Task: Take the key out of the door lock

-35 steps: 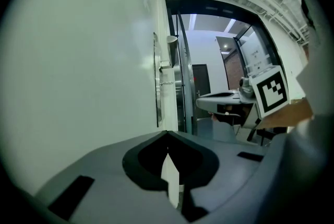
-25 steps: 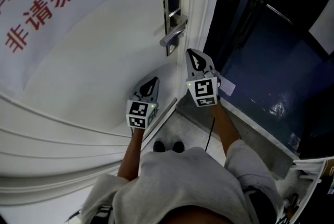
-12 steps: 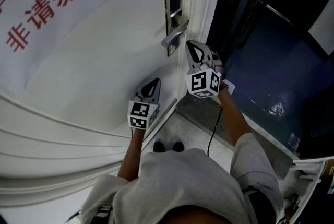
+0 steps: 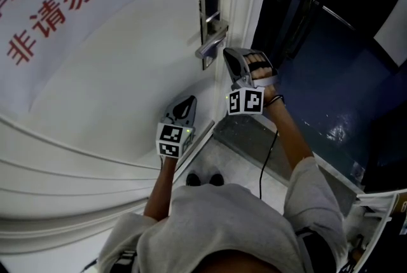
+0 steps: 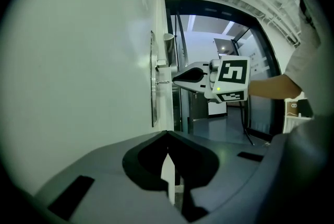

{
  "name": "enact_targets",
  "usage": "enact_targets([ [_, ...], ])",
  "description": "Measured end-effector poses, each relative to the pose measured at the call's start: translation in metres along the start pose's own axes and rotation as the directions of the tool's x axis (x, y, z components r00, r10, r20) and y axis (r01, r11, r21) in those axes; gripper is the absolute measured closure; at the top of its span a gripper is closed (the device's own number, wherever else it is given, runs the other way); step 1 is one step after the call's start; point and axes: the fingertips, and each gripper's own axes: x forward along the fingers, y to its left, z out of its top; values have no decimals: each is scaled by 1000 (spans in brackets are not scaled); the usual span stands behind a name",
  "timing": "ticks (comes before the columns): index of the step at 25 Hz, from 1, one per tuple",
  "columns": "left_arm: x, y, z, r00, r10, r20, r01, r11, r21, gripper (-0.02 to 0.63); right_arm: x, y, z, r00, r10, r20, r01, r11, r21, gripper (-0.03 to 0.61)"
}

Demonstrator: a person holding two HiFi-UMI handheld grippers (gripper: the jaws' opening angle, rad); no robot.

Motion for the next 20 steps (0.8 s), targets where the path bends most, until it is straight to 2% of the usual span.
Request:
enact_targets([
  [3, 0, 0, 0, 1000, 1, 1, -1, 1000, 1, 595, 2, 4, 1, 1000, 14, 5, -14, 998, -58, 554],
  [7, 0, 1, 1, 1000, 1, 0, -1, 1000, 3, 595, 7, 10, -3, 999, 44, -9, -45, 996, -77, 457],
  [8, 1, 1, 1, 1000, 0, 0, 0, 1000, 3, 595, 9, 10, -4, 999, 41, -10, -41, 996, -84, 449],
  [14, 1, 0, 0, 1000, -4, -2, 4, 1000, 0, 595, 20, 8, -3, 1000, -1, -1, 1, 993, -118, 453],
  [20, 1, 3, -1, 1000, 3, -4, -3, 1000, -2, 595, 32, 6, 1, 1000, -20, 10, 22, 991, -135, 487],
])
